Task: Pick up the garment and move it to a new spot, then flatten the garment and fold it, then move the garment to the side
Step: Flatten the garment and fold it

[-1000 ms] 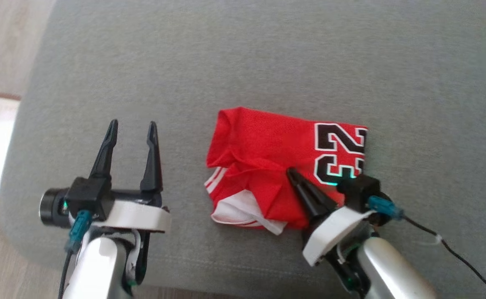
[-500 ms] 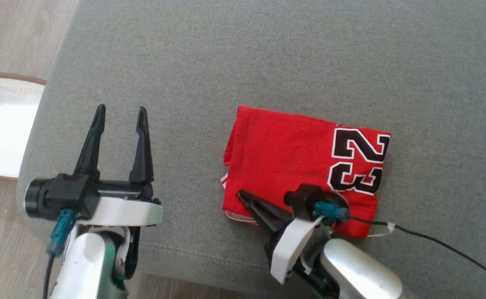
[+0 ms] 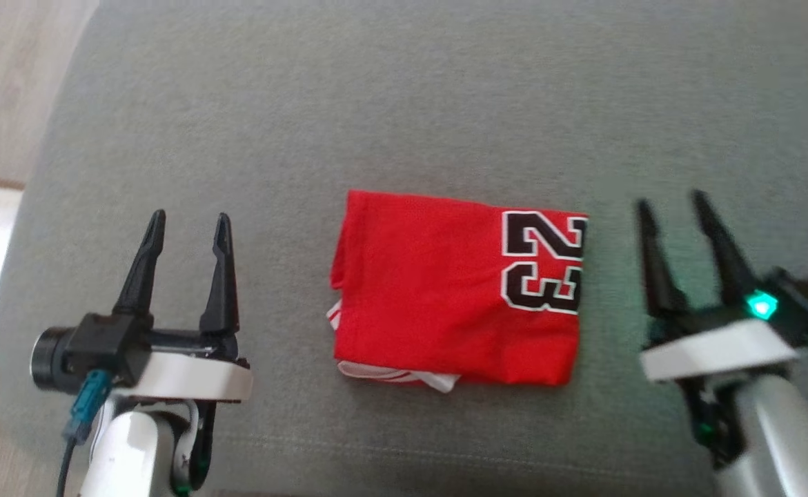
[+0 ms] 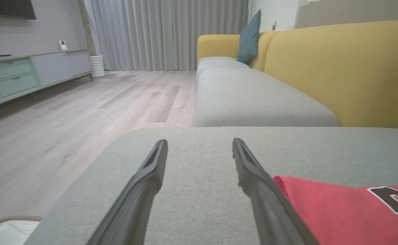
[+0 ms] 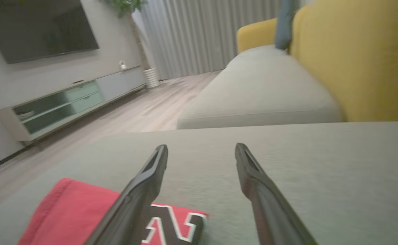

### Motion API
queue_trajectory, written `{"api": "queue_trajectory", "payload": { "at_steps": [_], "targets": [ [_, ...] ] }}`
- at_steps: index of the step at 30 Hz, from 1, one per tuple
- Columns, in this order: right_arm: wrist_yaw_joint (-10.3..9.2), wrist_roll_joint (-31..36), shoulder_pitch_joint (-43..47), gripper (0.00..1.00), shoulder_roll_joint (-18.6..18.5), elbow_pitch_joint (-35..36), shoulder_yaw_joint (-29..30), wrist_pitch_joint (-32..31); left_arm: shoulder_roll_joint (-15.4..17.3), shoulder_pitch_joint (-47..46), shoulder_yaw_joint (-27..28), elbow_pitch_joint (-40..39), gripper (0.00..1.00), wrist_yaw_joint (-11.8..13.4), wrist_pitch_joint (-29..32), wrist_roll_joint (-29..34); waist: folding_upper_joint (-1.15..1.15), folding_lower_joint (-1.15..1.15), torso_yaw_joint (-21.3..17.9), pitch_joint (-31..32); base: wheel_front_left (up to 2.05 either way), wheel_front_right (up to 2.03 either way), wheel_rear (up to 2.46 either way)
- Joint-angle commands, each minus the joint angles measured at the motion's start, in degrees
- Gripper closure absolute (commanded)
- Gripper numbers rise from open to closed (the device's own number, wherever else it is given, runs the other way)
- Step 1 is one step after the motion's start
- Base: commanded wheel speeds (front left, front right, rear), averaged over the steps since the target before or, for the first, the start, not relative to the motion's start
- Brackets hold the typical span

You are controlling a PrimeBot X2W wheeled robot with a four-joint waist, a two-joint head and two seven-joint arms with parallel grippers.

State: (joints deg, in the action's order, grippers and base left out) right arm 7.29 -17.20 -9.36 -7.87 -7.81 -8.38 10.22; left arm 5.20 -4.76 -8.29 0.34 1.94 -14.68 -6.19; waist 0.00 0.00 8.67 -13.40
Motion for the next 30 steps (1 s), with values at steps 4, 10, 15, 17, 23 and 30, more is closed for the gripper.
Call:
{"api": "queue_trajectory", "payload": {
  "at_steps": [4,10,15,17,23,30],
  "targets": [
    [0.2,2.47,4.77,0.0,0.89,7.17,5.72,-2.24,1.41,-0.19,2.84,-0.5,0.0,-0.69,-0.31,-0.04,0.0,0.0,-3.68,2.06,0.0,0.0,0.0],
    [0.2,3.29,9.78,0.0,2.03,11.75,7.91,-5.24,1.89,2.01,3.43,1.54,0.0,-1.09,-0.31,-0.51,0.0,0.0,-6.72,5.04,0.0,0.0,0.0],
    [0.2,3.57,13.18,0.0,2.95,13.28,7.28,-6.81,2.07,4.45,3.68,2.58,0.0,-1.08,-0.31,-0.95,0.0,0.0,-7.74,8.04,0.0,0.0,0.0],
    [0.2,3.49,14.23,0.0,3.21,13.59,6.86,-7.28,2.15,5.45,3.62,2.82,0.0,-0.97,-0.31,-1.03,0.0,0.0,-7.98,9.13,0.0,0.0,0.0],
    [0.2,3.57,16.91,0.0,3.65,14.41,6.37,-8.25,2.52,7.61,3.29,3.08,0.0,-0.86,0.55,-1.36,0.0,0.0,-8.2,12.27,0.0,0.0,0.0],
    [0.2,3.52,18.89,0.0,4.07,15.65,6.29,-9.13,2.77,9.14,3.04,2.51,0.0,-0.64,2.03,-1.97,0.0,0.0,-8.34,13.88,0.0,0.0,0.0]
  ]
}}
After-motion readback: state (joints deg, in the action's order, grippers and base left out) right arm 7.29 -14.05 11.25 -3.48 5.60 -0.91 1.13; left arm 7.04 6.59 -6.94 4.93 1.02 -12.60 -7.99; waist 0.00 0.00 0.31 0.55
